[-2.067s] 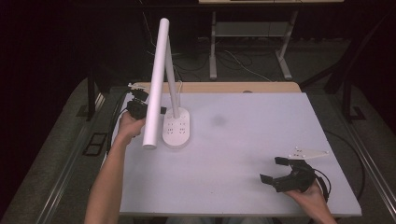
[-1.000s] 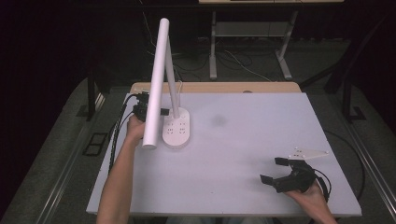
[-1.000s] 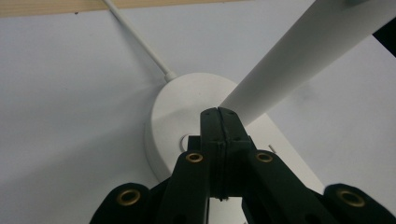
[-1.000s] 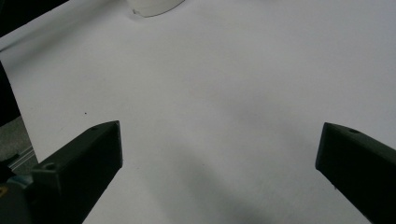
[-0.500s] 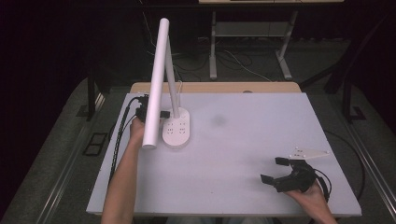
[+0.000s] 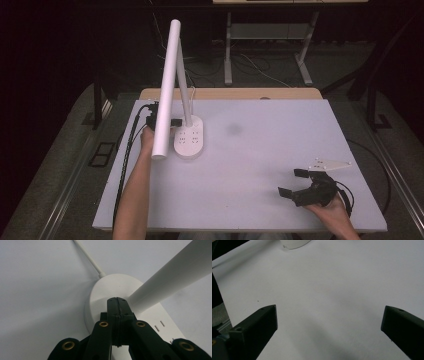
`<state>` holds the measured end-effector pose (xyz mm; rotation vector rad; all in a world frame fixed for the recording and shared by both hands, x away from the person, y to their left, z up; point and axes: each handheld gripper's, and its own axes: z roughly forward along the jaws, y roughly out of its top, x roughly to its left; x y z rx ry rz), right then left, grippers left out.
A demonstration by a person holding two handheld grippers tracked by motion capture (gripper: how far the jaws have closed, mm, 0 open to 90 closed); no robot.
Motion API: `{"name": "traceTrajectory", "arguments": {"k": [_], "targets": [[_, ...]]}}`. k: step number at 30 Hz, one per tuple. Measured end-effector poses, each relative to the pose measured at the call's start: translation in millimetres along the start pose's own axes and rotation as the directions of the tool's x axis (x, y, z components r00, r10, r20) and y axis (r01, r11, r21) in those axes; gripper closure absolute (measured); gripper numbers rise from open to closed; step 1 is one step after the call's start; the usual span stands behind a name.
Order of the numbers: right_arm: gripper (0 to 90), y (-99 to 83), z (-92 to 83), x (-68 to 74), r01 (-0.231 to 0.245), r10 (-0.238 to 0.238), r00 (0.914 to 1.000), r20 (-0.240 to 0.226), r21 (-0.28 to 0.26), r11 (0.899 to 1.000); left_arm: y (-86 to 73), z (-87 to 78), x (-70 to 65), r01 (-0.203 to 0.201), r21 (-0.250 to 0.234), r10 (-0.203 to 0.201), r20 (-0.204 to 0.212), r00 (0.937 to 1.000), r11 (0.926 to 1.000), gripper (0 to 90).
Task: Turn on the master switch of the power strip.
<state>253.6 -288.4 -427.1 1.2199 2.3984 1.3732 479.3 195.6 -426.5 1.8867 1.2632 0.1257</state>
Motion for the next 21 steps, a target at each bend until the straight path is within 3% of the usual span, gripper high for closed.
{"name": "traceTrajectory", "arguments": {"k": [2, 7, 12, 14, 15, 17, 21], "targets": [[0.0, 0.1, 0.1, 0.7, -0.003, 0.003, 1.0, -0.003, 0.002, 1.0, -1.3, 2.0, -0.4, 0.011, -0.018, -0.011, 0.001, 0.9999, 0.9998, 90.0], [0.0, -0.3, 0.3, 1.4, -0.001, 0.001, 1.0, -0.004, 0.003, 1.0, -0.4, 6.8, -5.6, -0.018, -0.014, 0.018, -0.008, 0.9998, 0.9997, 90.0], [0.1, -0.7, -0.5, 1.3, 0.0, 0.0, 1.0, -0.005, 0.003, 1.0, -0.5, 7.1, -5.0, 0.008, -0.017, -0.008, -0.002, 1.0, 0.9998, 90.0], [0.0, -1.0, -0.9, 1.4, 0.002, -0.002, 1.0, -0.003, -0.001, 1.0, -0.2, 4.9, -4.0, -0.008, -0.018, 0.007, -0.048, 0.9988, 0.9998, 90.0], [0.1, -1.2, -1.3, 1.2, 0.003, -0.003, 1.0, -0.001, -0.004, 1.0, 0.0, 3.3, -2.3, -0.006, -0.011, 0.005, -0.051, 0.9987, 0.9999, 90.0], [0.0, -1.6, -2.6, 1.4, -0.005, 0.005, 1.0, -0.005, -0.003, 1.0, -1.0, 0.7, 1.3, 0.012, -0.008, -0.012, -0.025, 0.9996, 0.9999, 90.0], [0.0, -1.6, -1.7, -1.4, -0.007, 0.007, 1.0, 0.0, 0.001, 1.0, -3.4, -0.7, 0.1, 0.003, -0.015, -0.003, -0.033, 0.9995, 0.9999, 90.0]]}}
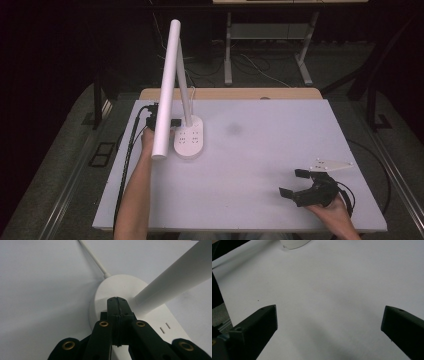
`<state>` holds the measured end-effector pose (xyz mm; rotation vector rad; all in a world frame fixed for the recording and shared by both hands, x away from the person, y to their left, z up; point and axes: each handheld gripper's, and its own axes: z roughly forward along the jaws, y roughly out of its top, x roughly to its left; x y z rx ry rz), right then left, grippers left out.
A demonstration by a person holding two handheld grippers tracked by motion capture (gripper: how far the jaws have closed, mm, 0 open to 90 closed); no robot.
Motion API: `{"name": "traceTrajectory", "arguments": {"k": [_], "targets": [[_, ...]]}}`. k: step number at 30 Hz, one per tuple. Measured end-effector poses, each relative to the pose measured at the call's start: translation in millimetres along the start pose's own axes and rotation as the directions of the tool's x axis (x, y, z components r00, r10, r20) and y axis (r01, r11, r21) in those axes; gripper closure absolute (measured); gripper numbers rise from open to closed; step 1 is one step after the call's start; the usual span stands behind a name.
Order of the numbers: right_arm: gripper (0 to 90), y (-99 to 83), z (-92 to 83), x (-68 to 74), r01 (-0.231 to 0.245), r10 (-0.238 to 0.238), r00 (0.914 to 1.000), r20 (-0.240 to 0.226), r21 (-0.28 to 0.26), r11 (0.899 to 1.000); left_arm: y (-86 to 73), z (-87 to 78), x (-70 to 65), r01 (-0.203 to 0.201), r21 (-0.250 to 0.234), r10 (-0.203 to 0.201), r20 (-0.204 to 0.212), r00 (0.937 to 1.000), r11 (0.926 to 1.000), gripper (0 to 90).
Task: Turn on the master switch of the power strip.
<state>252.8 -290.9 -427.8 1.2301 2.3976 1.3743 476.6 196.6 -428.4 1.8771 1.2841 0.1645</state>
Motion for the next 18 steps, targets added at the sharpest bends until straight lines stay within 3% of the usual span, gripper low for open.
{"name": "traceTrajectory", "arguments": {"k": [3, 9, 12, 16, 18], "targets": [[0.0, 0.4, 2.0, 0.0, 0.004, -0.004, 1.0, 0.003, 0.006, 1.0, 0.6, -0.1, 0.2, -0.008, 0.005, 0.008, 0.0, 1.0, 1.0, 90.0], [0.0, 0.3, 2.4, -0.2, 0.002, -0.002, 1.0, 0.004, 0.006, 1.0, 0.9, 0.5, -5.5, -0.036, 0.006, 0.037, -0.037, 0.9986, 0.9993, 90.0], [0.0, 0.3, 1.7, -0.7, 0.001, -0.001, 1.0, 0.004, -0.001, 1.0, 1.6, 0.8, -11.1, -0.079, 0.019, 0.08, -0.074, 0.994, 0.9967, 90.0], [0.0, 0.2, 1.5, -1.1, 0.001, -0.001, 1.0, 0.004, -0.001, 1.0, 1.0, 1.1, -12.8, -0.075, 0.015, 0.076, -0.083, 0.9937, 0.9971, 90.0], [0.0, 0.4, 1.2, -1.1, -0.001, 0.001, 1.0, 0.004, -0.001, 1.0, 0.9, 1.2, -16.7, -0.095, 0.021, 0.096, -0.11, 0.9892, 0.9953, 90.0]]}}
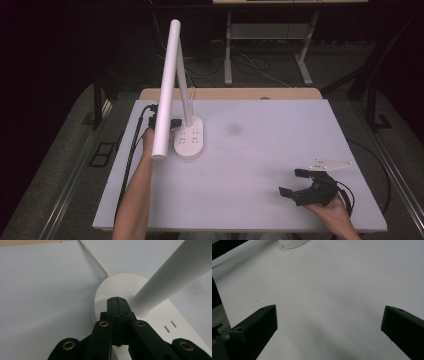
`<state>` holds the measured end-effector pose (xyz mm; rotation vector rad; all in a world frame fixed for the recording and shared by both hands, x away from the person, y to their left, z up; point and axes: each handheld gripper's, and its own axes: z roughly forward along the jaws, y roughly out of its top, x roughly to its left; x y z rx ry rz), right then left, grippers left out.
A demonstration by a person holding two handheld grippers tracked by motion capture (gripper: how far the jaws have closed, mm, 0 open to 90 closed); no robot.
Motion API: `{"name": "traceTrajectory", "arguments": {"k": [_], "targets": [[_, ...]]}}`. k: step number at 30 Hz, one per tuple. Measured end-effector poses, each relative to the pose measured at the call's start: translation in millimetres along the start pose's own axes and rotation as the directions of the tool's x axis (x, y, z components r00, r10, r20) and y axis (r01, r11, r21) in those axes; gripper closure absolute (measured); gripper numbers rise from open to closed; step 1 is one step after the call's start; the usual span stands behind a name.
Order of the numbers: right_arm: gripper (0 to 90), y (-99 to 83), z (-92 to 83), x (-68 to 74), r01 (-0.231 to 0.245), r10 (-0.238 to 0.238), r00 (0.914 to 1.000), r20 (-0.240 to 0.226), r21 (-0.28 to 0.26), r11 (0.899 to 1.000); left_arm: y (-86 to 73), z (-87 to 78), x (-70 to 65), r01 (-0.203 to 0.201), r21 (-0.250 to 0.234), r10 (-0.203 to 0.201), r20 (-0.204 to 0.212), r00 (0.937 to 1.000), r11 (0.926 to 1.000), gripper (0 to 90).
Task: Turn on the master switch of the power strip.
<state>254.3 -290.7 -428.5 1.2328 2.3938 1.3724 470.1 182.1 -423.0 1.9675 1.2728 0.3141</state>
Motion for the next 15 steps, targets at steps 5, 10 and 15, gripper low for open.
{"name": "traceTrajectory", "arguments": {"k": [5, 10, 15], "targets": [[0.0, 0.0, -0.6, -2.1, -0.005, 0.005, 1.0, 0.002, 0.0, 1.0, -1.5, -0.9, 0.1, 0.01, -0.002, -0.01, 0.016, 0.9998, 1.0, 90.0], [0.0, 0.1, -1.0, -3.0, -0.008, 0.008, 1.0, 0.004, -0.007, 1.0, -1.1, -0.6, -0.4, 0.01, 0.005, -0.01, 0.009, 0.9999, 0.9999, 90.0], [0.0, 0.3, -2.3, -2.9, -0.013, 0.013, 0.9999, 0.004, -0.011, 1.0, 5.2, 3.8, -6.2, -0.01, 0.027, 0.011, -0.04, 0.9991, 0.9996, 90.0]]}}
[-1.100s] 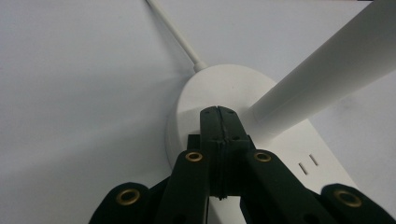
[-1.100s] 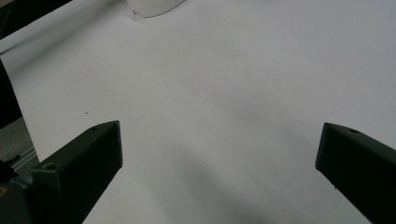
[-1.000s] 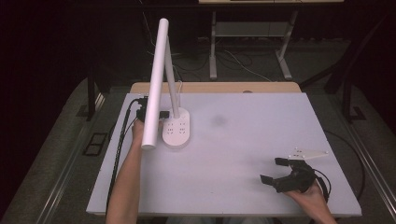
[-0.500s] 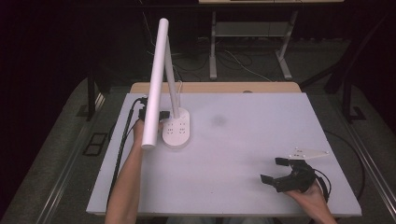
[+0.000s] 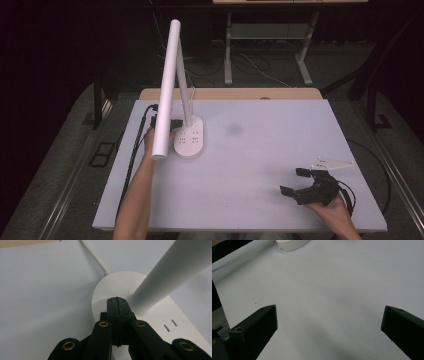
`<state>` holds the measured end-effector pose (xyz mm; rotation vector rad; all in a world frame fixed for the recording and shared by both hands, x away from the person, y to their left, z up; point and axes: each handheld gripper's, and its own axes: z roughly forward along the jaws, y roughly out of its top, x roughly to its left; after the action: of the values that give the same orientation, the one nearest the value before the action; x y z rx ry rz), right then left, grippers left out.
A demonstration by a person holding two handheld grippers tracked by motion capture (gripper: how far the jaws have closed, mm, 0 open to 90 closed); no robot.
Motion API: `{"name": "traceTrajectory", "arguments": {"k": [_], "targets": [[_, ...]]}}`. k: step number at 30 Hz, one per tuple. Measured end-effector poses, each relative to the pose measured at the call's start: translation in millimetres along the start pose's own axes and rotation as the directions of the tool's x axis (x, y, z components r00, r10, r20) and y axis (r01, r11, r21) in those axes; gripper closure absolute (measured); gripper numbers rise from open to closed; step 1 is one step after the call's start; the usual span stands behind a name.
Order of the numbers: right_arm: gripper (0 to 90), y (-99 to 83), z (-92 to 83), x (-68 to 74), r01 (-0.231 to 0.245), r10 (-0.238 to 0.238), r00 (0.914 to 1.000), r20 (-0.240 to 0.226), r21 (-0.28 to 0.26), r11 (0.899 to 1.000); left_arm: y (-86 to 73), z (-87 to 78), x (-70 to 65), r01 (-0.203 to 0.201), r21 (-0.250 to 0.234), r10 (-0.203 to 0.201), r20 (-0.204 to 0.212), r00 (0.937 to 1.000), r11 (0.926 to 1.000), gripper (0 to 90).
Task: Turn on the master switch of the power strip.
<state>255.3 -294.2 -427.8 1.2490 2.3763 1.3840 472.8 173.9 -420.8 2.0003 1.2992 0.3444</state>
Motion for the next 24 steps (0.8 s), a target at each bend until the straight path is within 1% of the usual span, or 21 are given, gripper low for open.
{"name": "traceTrajectory", "arguments": {"k": [1, 3, 4, 5, 6, 7, 8, 10, 11, 12, 14, 15, 17, 18, 21, 23, 24], "targets": [[0.0, -0.1, -0.7, 0.3, -0.004, 0.004, 1.0, -0.001, 0.0, 1.0, 0.9, 1.0, -1.5, -0.001, -0.001, 0.001, -0.011, 0.9999, 1.0, 90.0], [0.0, -0.2, -2.4, 0.1, 0.005, -0.005, 1.0, 0.003, -0.009, 1.0, -1.0, 0.2, 5.0, 0.046, -0.005, -0.046, 0.032, 0.9984, 0.9989, 90.0], [0.0, -0.4, -3.9, 0.3, 0.006, -0.006, 1.0, 0.005, -0.012, 1.0, -2.1, -0.3, 6.8, 0.06, -0.01, -0.06, 0.045, 0.9972, 0.9981, 90.0], [0.0, -0.8, -5.5, 0.6, -0.001, 0.001, 1.0, 0.006, -0.014, 1.0, -2.4, -0.5, 7.2, 0.065, -0.013, -0.064, 0.048, 0.9968, 0.9978, 90.0], [0.0, -1.2, -6.5, -0.4, -0.002, 0.002, 1.0, 0.007, -0.02, 1.0, -1.9, -0.6, 7.8, 0.065, -0.009, -0.065, 0.051, 0.9966, 0.9978, 90.0], [0.1, -1.5, -6.9, -2.1, 0.001, -0.001, 1.0, 0.007, -0.024, 1.0, -1.8, -0.5, 7.4, 0.074, -0.01, -0.073, 0.052, 0.996, 0.9972, 90.0], [0.0, -1.7, -7.1, -2.6, -0.01, 0.01, 0.9999, 0.006, -0.022, 1.0, -2.1, -0.6, 7.9, 0.075, -0.011, -0.075, 0.052, 0.9958, 0.9971, 90.0], [0.0, -1.2, -7.0, -3.3, -0.012, 0.013, 0.9999, 0.006, -0.026, 1.0, -3.5, -0.6, 10.4, 0.093, -0.021, -0.092, 0.073, 0.9931, 0.9954, 89.9], [0.0, -1.0, -7.0, -3.1, -0.007, 0.007, 1.0, 0.006, -0.025, 1.0, -4.2, -1.4, 11.2, 0.108, -0.034, -0.105, 0.076, 0.9916, 0.9936, 89.8], [0.0, -0.9, -6.8, -2.9, -0.001, 0.001, 1.0, 0.007, -0.027, 1.0, -4.7, -1.4, 13.1, 0.116, -0.035, -0.113, 0.086, 0.9898, 0.9926, 89.7], [0.0, -1.1, -6.7, -2.5, 0.001, -0.001, 1.0, 0.009, -0.026, 1.0, -6.1, -3.2, 15.5, 0.147, -0.053, -0.141, 0.112, 0.9836, 0.9876, 89.5], [0.0, -1.1, -6.8, -2.5, 0.002, -0.002, 1.0, 0.009, -0.026, 1.0, -6.4, -3.9, 16.2, 0.141, -0.046, -0.135, 0.119, 0.9836, 0.9889, 89.5], [0.0, -0.9, -6.8, -3.0, 0.002, -0.002, 1.0, 0.009, -0.03, 1.0, -7.1, -5.2, 15.4, 0.127, -0.048, -0.12, 0.115, 0.986, 0.9908, 89.4], [0.0, -1.0, -6.7, -2.8, -0.004, 0.005, 1.0, 0.007, -0.027, 1.0, -7.4, -6.2, 15.6, 0.119, -0.047, -0.113, 0.121, 0.9862, 0.9917, 89.4], [0.0, -0.7, -6.2, -2.9, -0.002, 0.003, 1.0, 0.006, -0.025, 1.0, -7.4, -10.1, 15.9, 0.117, -0.057, -0.109, 0.116, 0.9872, 0.9915, 89.4], [0.0, -0.8, -6.0, -2.1, -0.004, 0.004, 1.0, 0.006, -0.021, 1.0, -7.4, -12.5, 16.0, 0.103, -0.054, -0.097, 0.11, 0.9892, 0.9932, 89.4], [0.0, -0.8, -6.0, -1.9, -0.003, 0.003, 1.0, 0.007, -0.022, 1.0, -7.3, -14.0, 16.4, 0.096, -0.055, -0.089, 0.119, 0.989, 0.9939, 89.4]]}}
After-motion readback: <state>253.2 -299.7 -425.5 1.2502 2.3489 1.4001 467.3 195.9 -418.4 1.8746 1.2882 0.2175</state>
